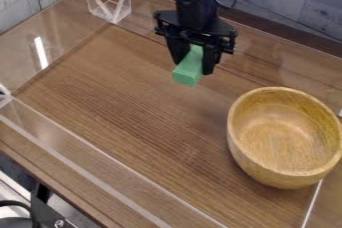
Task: Put green stick into wooden bowl
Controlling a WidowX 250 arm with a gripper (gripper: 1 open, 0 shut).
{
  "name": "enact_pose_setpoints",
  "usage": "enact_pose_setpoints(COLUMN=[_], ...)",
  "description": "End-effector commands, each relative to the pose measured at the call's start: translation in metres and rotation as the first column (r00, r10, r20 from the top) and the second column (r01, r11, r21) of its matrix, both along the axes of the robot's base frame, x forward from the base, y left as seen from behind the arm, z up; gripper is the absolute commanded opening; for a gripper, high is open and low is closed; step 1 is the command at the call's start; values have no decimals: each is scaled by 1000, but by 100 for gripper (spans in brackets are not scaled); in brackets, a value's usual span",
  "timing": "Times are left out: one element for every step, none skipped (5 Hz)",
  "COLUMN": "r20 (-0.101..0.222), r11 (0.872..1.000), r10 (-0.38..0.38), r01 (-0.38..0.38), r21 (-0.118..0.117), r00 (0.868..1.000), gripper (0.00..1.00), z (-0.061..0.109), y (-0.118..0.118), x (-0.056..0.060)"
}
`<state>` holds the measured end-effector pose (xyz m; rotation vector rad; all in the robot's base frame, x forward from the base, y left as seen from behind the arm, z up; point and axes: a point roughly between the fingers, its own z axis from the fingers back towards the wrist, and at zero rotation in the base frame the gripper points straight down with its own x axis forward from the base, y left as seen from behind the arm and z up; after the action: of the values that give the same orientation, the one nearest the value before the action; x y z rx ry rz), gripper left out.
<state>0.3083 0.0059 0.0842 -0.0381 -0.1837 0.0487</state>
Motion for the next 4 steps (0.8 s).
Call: enact_pose_setpoints(r20=[77, 51, 43, 43], r11=[1000, 1000, 999, 999], r10=[-8, -29, -34, -40], r01=[7, 29, 35, 40], r21=[14, -3, -13, -20], r00=[997, 998, 998, 998], gripper=[0, 0, 0, 0], z=[10, 9, 2, -6], y=[6, -19, -50, -78], x=[18, 6, 0, -2])
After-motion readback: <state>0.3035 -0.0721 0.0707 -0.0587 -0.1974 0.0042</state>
